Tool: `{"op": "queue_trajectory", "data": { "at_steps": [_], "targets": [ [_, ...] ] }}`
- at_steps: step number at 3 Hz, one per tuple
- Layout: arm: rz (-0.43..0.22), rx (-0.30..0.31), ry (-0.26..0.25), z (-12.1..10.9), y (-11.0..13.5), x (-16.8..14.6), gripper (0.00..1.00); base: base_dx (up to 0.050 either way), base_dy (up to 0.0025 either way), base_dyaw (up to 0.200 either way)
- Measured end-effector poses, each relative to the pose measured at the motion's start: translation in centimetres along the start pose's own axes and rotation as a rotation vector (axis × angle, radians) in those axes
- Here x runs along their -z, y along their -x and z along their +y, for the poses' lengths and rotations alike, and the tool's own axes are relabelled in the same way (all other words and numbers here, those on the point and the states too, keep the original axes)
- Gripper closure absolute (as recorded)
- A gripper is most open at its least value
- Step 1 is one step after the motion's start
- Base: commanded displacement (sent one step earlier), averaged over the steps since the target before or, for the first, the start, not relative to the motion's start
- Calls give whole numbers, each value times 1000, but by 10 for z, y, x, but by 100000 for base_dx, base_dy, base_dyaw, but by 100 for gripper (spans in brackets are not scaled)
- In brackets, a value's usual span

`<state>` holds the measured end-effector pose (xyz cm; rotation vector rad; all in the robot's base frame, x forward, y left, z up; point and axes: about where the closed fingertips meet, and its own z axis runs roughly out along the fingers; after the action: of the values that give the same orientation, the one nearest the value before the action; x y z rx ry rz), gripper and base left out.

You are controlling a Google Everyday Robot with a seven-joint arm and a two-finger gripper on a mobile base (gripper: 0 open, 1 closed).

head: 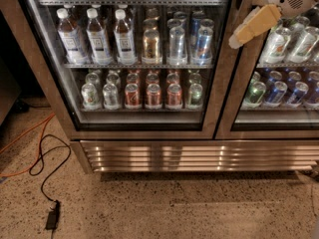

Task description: Open left fridge door

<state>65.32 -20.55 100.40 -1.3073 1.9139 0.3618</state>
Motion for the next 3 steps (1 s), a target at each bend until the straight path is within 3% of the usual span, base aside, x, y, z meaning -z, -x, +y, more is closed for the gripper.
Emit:
{"op": "queue_trajectory", "data": {
  "at_steps": [2, 3],
  "targets": [
    [-16, -7, 3, 0, -1, 1, 0, 0, 0, 0],
    [-67, -22, 10, -2, 1, -1, 0, 0, 0, 0]
  ]
}}
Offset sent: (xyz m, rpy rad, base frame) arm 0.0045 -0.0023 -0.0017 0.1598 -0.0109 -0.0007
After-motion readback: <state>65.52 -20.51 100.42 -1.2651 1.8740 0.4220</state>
